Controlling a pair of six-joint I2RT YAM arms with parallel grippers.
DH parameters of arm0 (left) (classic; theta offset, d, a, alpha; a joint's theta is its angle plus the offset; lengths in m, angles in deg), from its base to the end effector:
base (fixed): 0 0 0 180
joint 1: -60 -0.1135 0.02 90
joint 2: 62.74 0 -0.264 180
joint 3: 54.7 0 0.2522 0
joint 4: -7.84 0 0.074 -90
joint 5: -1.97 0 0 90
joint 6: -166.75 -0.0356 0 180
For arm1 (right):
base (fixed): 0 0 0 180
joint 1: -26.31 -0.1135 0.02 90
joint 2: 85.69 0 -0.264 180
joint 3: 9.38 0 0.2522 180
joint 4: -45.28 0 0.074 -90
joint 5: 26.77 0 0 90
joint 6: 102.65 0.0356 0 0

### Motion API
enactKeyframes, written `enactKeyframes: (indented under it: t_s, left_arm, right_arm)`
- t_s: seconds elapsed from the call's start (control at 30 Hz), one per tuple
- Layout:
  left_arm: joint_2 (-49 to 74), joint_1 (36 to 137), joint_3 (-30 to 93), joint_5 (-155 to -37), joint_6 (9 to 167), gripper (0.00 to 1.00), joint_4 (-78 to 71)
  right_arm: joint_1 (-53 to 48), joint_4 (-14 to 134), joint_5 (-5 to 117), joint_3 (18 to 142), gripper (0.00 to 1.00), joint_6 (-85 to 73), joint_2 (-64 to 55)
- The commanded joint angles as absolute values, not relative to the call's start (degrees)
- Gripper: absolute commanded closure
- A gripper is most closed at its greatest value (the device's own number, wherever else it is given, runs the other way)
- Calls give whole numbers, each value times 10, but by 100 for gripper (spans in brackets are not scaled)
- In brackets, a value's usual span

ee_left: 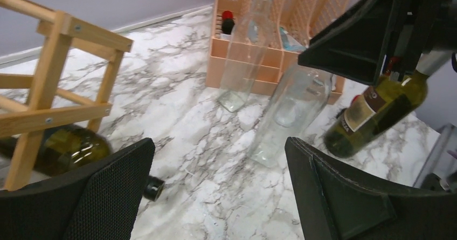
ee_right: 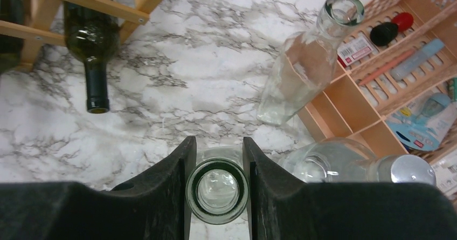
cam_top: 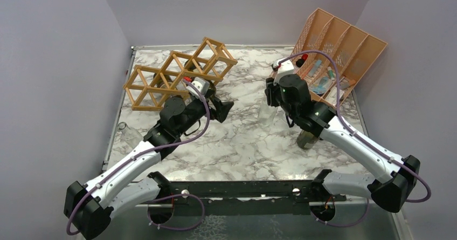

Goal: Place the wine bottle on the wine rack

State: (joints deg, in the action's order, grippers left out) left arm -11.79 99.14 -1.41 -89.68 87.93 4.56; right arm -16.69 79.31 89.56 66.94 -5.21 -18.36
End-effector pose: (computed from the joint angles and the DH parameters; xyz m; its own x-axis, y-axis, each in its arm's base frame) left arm 0.1663 -0.1367 0.3270 -0.1391 -0.1366 -0.9808 0.6384 0.7448 -0.1943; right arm 0.2033 0.1680 0.3517 -0.3480 -0.1659 -0.9227 -0.2746 0.9591 -0.0688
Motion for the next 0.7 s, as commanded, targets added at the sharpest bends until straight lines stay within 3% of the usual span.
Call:
enactKeyframes:
  t_s: [0.0, 0.4, 0.67]
  left_arm:
    - [-79, 1000, -11, -1005, 888, 3, 113]
    - [26, 1106, -45, -977, 776, 1, 234]
    - [62, 1119, -78, -938, 750, 1, 355]
  right_arm:
    - [-164, 777, 817, 718, 99, -56, -215]
    - [-164, 824, 674, 792, 99, -10, -233]
    - [-164, 825, 605, 801, 99, -13, -243]
